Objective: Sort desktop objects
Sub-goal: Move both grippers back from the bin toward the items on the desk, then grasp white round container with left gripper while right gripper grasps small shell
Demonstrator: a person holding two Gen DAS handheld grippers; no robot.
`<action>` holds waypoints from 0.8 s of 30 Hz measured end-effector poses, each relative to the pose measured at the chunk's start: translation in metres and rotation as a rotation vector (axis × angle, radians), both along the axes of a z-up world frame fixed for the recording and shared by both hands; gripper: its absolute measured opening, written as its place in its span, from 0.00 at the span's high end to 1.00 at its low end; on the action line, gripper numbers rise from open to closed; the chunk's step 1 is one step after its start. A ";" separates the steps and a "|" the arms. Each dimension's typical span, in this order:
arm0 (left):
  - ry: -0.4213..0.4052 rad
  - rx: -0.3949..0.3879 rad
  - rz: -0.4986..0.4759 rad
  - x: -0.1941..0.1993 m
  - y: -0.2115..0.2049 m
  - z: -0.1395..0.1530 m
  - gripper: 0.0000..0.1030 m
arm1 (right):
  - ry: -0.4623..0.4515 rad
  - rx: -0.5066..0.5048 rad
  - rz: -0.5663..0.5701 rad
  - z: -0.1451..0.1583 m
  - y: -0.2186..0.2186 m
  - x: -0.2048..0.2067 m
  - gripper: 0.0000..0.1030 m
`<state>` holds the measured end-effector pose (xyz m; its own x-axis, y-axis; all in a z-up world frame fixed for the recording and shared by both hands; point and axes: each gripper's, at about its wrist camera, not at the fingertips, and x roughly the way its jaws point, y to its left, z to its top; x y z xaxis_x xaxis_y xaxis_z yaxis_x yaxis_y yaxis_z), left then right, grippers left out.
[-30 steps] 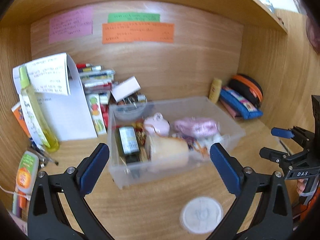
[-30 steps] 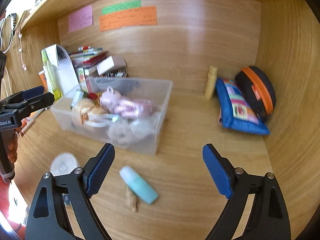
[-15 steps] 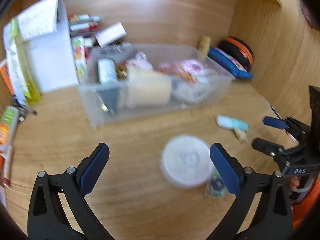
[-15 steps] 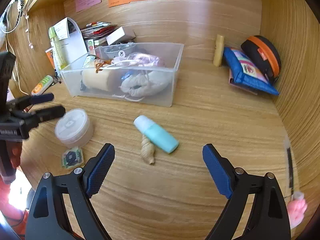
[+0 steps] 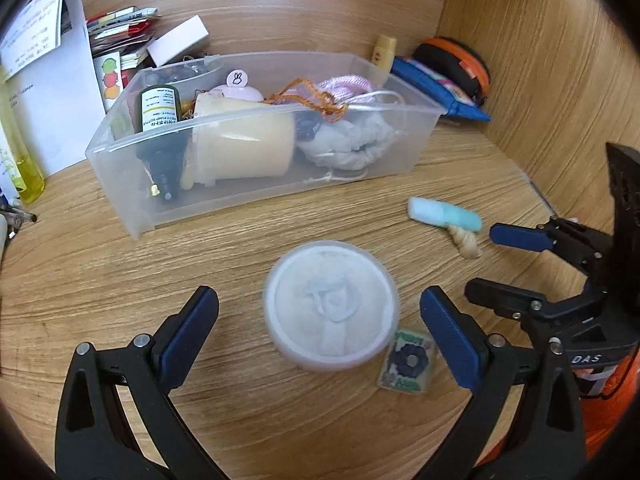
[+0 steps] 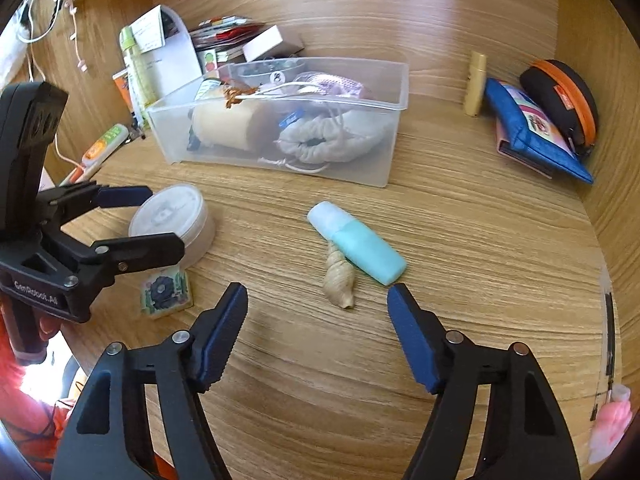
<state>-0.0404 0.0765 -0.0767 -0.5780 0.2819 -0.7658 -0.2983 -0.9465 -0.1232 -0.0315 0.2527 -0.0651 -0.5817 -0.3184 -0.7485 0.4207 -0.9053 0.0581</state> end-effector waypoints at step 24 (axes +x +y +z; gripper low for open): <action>-0.075 -0.136 0.007 -0.017 0.009 -0.013 0.00 | -0.030 0.067 0.056 -0.004 -0.009 -0.021 0.49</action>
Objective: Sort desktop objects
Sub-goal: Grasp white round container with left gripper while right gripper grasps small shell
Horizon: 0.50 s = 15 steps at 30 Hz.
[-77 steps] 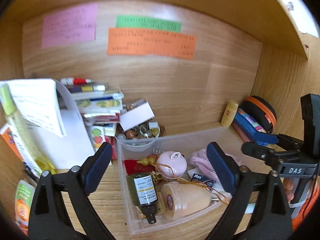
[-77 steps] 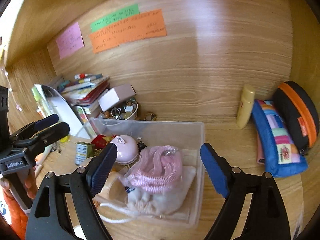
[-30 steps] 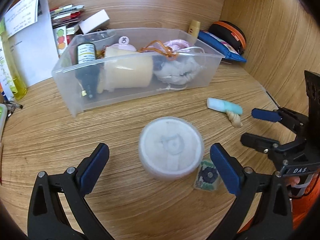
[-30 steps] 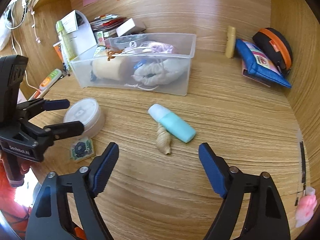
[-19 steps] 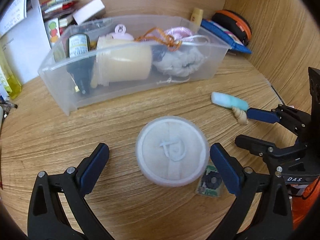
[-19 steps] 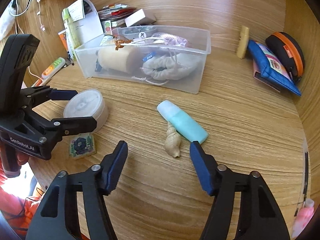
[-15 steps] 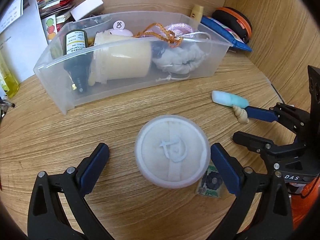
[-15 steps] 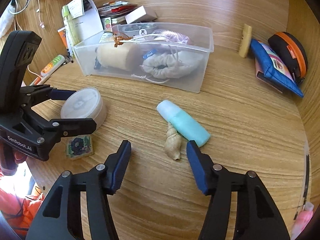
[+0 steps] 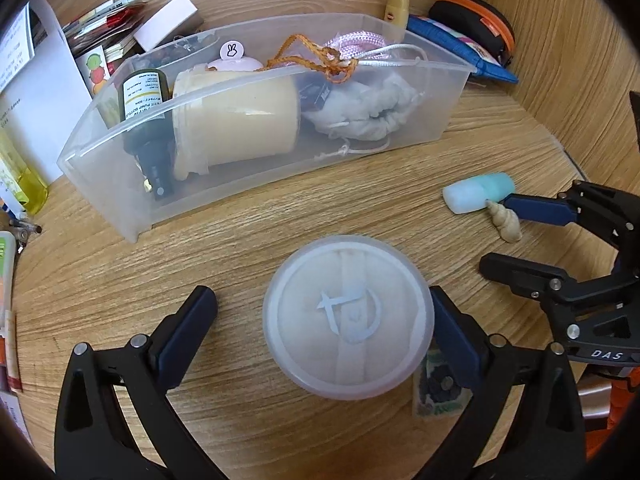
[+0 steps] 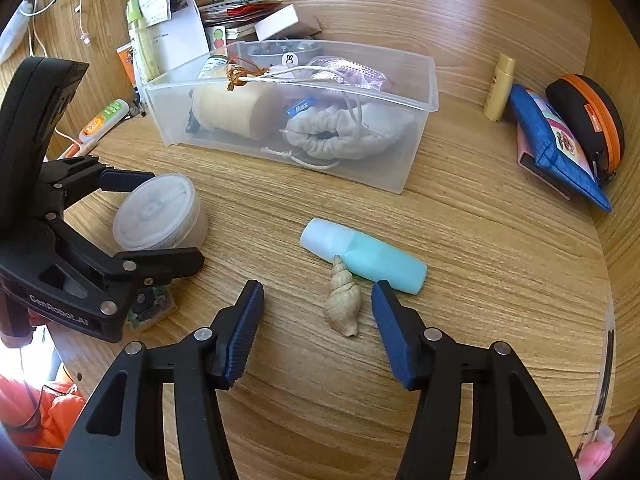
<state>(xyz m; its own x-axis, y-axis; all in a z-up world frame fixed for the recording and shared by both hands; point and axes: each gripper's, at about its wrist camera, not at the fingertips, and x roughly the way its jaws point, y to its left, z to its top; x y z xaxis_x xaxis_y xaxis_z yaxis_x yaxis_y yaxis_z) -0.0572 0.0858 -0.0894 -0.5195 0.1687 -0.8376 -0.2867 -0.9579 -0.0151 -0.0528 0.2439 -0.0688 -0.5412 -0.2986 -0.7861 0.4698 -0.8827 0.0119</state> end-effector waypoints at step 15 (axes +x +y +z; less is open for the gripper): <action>0.058 -0.008 0.014 0.005 -0.005 0.009 0.12 | 0.002 -0.024 -0.020 0.002 0.008 -0.005 0.80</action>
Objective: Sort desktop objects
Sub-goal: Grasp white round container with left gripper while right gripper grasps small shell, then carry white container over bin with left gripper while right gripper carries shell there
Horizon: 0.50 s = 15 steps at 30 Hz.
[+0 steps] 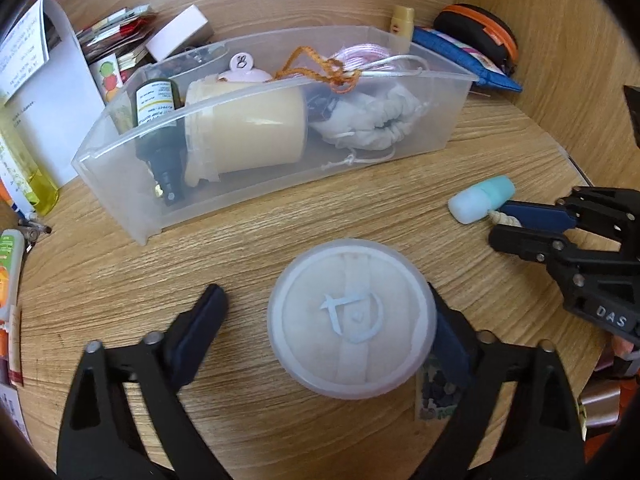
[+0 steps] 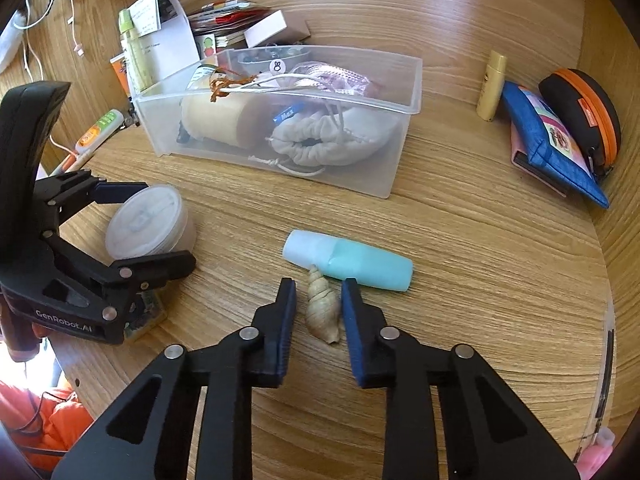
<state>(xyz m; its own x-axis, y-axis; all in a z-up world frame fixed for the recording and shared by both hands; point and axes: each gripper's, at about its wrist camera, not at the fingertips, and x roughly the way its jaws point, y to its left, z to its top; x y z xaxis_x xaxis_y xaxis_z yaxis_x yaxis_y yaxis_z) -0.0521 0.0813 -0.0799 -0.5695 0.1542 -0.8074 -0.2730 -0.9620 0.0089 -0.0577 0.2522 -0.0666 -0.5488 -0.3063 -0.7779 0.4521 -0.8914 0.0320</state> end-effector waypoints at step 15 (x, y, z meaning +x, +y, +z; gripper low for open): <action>-0.006 0.065 0.005 -0.006 -0.010 0.009 0.37 | 0.017 -0.020 0.001 0.011 -0.003 0.004 0.85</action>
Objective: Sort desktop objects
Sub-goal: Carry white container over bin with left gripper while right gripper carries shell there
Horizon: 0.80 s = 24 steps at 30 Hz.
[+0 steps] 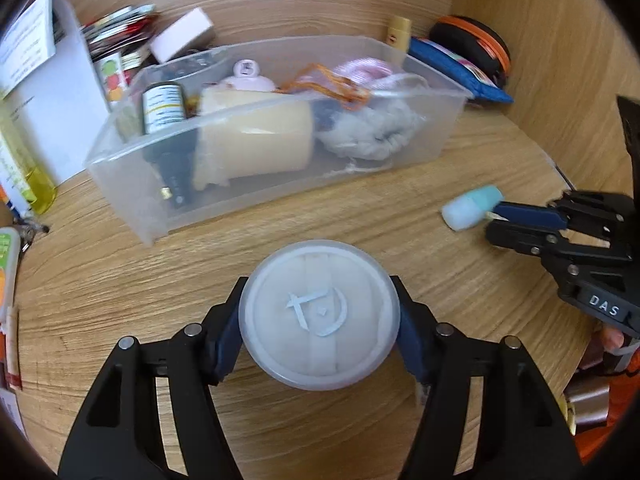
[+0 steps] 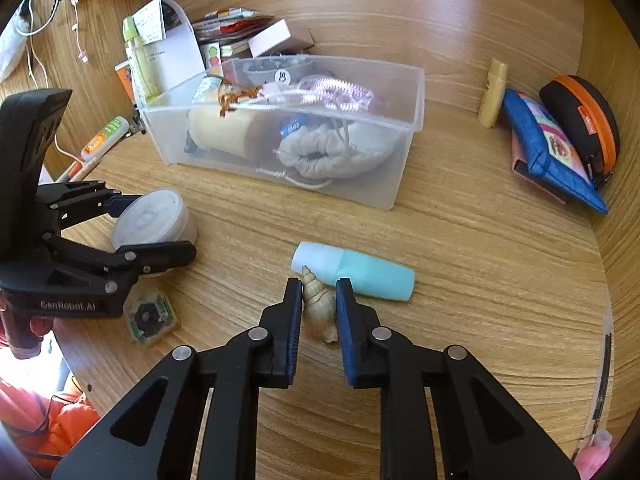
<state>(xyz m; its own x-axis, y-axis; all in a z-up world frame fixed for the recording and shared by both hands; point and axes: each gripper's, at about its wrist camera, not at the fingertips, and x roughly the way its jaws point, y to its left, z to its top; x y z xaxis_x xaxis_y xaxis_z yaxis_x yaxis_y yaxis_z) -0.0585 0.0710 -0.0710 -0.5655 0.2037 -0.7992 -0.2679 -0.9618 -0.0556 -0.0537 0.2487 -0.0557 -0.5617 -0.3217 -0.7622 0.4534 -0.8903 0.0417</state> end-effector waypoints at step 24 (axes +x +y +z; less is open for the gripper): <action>0.258 0.068 0.154 -0.022 -0.064 0.075 0.37 | 0.196 -0.096 -0.048 0.071 -0.003 -0.021 0.85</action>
